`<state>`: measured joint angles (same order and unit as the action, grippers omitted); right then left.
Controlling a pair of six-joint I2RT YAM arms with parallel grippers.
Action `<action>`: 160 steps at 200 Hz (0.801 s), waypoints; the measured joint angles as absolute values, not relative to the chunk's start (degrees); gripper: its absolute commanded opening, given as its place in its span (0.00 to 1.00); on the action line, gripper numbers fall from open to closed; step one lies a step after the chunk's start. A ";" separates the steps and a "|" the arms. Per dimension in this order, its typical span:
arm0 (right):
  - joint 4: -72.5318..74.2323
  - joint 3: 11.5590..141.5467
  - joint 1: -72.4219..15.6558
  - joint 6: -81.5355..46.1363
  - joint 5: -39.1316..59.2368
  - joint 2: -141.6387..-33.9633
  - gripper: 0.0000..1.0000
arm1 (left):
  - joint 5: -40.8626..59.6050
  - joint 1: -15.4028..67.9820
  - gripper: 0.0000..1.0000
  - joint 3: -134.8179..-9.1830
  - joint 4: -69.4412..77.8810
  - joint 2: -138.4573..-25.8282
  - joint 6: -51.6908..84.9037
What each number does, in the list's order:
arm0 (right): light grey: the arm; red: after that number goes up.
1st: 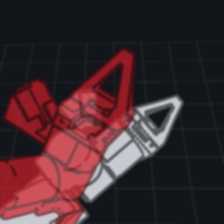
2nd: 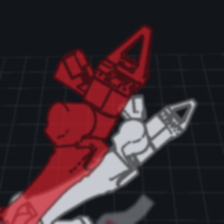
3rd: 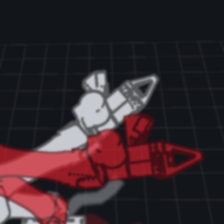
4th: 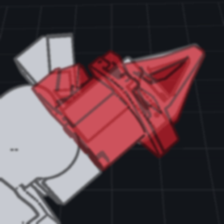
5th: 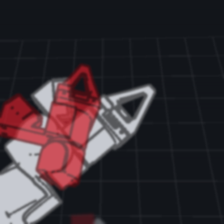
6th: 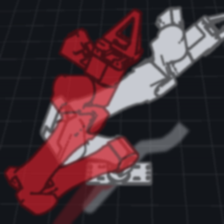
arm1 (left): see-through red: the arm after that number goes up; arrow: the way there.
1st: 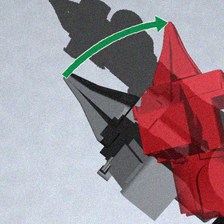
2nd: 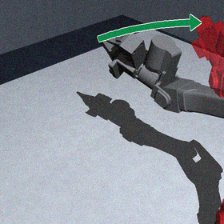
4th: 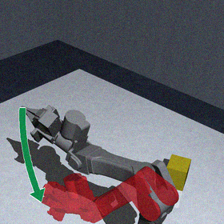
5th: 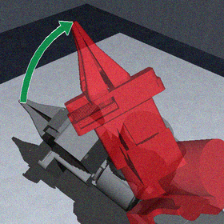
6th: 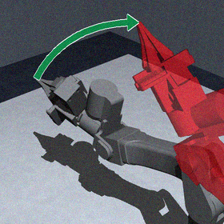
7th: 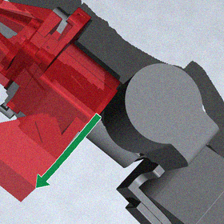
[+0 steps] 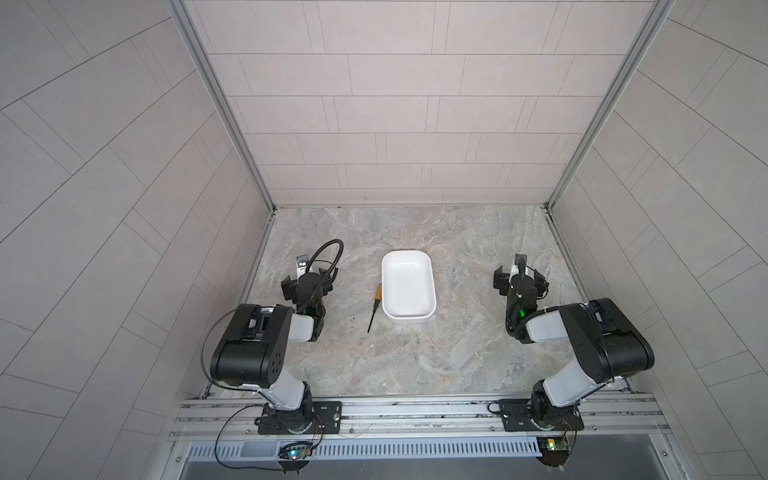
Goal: Put the screwdriver in the bin
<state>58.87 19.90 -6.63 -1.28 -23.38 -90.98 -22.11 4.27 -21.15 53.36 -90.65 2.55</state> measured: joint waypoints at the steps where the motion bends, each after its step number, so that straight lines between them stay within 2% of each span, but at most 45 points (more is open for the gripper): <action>1: 58.87 19.90 -6.63 -1.28 -23.38 -90.98 0.99 | -22.11 4.27 1.00 -21.15 53.36 -90.65 2.55; 160: 58.92 19.90 -6.63 -1.28 -23.38 -90.98 0.99 | -19.05 3.27 1.00 -21.15 53.76 -90.65 2.76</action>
